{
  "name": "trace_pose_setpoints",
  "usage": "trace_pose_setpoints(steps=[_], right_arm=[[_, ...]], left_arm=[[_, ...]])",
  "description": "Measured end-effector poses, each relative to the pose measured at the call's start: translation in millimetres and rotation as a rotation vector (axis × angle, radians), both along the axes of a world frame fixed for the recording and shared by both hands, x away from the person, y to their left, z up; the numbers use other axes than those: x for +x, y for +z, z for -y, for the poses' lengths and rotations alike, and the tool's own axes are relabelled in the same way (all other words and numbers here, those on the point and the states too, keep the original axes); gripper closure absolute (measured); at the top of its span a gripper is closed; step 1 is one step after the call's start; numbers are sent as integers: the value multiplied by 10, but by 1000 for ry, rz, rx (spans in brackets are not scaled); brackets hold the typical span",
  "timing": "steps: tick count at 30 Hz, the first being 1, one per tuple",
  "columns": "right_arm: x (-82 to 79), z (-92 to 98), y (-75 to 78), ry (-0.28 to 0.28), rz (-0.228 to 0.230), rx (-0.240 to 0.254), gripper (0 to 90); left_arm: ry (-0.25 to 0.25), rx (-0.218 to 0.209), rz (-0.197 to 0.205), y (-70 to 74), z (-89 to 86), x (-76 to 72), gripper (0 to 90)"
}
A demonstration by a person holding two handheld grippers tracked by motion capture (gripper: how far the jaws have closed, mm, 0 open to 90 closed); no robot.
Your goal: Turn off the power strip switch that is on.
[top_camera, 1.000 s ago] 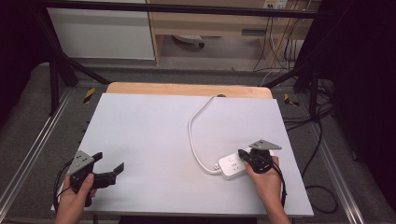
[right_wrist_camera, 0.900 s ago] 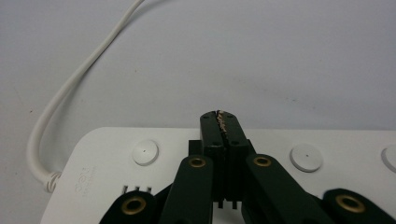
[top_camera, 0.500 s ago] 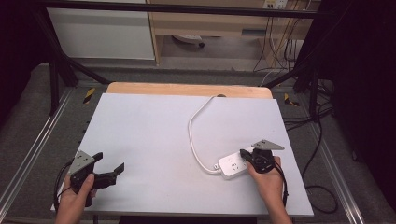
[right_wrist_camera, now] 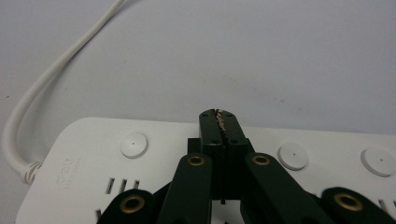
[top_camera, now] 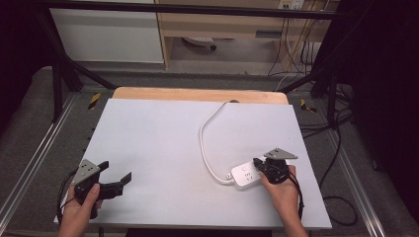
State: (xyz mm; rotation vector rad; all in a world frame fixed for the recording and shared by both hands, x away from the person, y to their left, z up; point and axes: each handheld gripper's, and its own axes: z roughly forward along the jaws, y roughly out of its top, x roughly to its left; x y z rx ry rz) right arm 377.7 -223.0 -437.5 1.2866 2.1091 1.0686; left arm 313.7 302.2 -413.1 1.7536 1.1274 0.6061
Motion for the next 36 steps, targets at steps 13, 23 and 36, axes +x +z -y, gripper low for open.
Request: trace_pose_setpoints(steps=[13, 23, 36], right_arm=[[-3, 3, -3, 0, 4, 2, 900], [-3, -7, 3, 2, 9, -14, 900], [8, -4, 13, 7, 3, -13, 900]], left_arm=[[2, -3, -1, 1, 1, -4, 56], [3, -4, 0, 1, -5, -2, 56], [2, 0, -2, -1, -4, 1, 56]])
